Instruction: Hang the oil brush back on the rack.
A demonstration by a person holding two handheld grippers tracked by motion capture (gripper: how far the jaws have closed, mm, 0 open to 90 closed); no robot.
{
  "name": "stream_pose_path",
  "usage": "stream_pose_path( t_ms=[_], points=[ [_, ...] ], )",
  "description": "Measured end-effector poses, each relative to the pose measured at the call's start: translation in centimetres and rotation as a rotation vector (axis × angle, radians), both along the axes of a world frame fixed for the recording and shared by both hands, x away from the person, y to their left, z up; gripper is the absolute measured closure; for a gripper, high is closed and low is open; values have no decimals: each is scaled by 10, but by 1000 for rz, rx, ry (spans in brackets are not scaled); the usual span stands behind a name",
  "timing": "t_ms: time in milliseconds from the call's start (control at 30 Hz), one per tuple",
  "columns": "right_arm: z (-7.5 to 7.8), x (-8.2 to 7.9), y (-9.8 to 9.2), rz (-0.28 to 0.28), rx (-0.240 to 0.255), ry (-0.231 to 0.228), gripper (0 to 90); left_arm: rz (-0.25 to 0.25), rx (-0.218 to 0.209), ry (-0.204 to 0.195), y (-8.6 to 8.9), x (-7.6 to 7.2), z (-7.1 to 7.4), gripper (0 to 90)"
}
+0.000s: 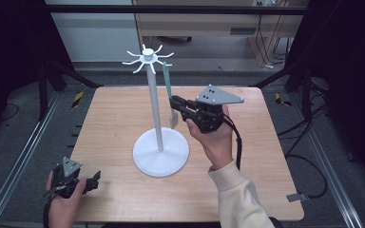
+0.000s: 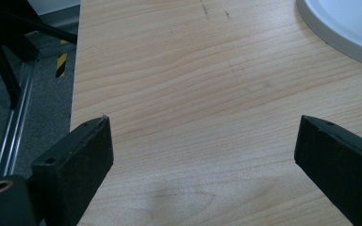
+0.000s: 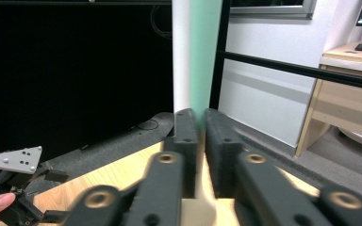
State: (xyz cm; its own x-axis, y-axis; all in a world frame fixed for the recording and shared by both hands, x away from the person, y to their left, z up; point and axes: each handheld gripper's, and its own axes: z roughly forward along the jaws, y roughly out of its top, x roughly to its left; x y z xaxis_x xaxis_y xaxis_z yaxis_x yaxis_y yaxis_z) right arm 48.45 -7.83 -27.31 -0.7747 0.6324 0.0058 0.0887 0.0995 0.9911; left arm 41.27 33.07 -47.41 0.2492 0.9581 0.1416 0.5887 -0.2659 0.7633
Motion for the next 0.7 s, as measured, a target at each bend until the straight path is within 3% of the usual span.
stream_pose_path(
  t_ms=[367,533,700],
  points=[
    [-3,0,4,-9,-19,4,804,1,-1,4,1,0,1,48],
    [-6,-10,-11,-109,-69,-10,665,1,-1,3,1,0,1,48],
    [-3,-12,-34,-197,-101,31,499,-5,0,1,-1,0,1,48]
  ],
)
